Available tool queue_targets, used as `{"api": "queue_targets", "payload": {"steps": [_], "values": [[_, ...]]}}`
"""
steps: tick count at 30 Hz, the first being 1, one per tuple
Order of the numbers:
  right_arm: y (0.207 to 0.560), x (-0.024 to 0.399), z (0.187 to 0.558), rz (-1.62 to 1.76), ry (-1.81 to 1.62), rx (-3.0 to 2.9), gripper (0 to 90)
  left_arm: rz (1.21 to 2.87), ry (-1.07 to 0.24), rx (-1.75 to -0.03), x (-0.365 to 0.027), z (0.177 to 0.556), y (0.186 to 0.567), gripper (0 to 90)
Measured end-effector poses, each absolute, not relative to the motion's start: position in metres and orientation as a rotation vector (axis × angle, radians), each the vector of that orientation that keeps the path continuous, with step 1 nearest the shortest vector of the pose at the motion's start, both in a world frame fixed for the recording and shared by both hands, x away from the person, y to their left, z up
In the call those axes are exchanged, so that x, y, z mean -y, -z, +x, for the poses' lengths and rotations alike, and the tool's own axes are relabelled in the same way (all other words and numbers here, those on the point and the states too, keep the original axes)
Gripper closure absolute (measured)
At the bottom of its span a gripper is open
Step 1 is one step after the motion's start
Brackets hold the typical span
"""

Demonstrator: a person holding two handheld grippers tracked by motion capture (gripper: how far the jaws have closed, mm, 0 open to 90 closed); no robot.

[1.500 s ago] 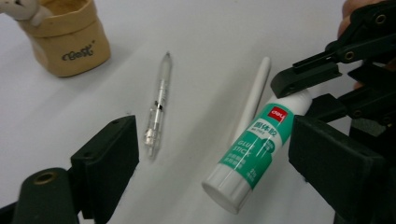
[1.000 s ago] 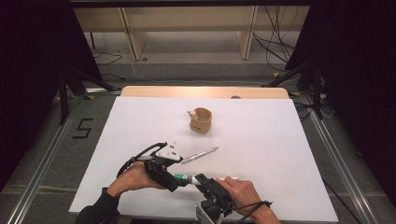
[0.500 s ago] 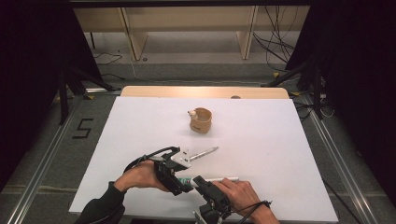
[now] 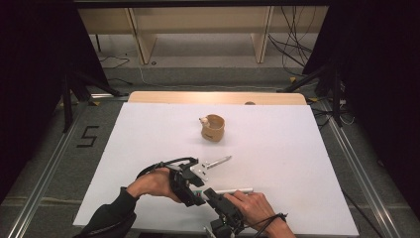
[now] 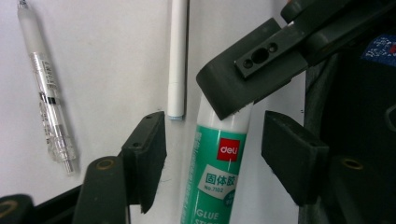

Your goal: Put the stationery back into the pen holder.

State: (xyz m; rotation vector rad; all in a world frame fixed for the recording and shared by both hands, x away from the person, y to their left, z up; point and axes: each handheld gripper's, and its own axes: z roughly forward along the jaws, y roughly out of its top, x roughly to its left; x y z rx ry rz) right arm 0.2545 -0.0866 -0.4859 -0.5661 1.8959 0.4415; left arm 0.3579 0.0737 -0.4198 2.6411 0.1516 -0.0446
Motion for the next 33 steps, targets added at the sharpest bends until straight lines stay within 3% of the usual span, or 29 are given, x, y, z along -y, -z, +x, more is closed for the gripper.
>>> {"api": "queue_targets", "payload": {"steps": [33], "values": [[0.488,0.084,0.252,-0.625,-0.437,-1.864,65.9,2.763,0.164,-0.008,-0.059,0.363,0.423,63.6]]}}
